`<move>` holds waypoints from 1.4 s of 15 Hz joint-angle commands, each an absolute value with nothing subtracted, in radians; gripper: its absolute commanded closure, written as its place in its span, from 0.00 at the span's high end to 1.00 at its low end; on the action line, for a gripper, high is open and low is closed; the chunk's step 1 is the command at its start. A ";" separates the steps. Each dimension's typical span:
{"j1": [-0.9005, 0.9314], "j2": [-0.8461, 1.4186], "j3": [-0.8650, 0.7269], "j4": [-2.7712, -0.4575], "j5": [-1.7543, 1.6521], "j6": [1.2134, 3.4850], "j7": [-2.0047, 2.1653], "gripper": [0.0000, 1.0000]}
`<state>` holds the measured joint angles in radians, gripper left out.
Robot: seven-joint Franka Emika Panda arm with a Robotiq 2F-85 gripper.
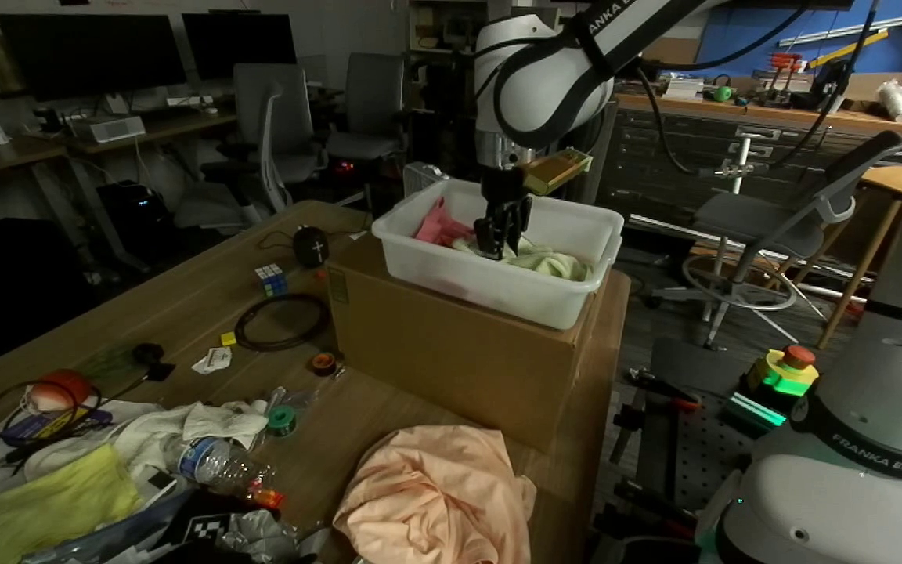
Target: Remove the clothes from the box and put them on the table
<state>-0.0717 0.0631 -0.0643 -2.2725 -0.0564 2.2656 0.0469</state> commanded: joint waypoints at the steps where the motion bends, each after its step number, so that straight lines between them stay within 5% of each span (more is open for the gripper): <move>1: -0.074 0.070 -0.068 -2.267 -0.042 2.289 0.025 0.19; 2: -0.074 0.068 -0.068 -2.269 -0.042 2.290 0.025 0.11; 6: -0.070 0.047 -0.068 -2.280 -0.061 2.276 0.043 0.04; 21: -0.070 -0.295 -0.035 -2.380 -0.237 2.261 0.069 0.08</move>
<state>-0.0703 -0.1789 -0.0538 -2.3327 -0.1981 2.2593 0.0515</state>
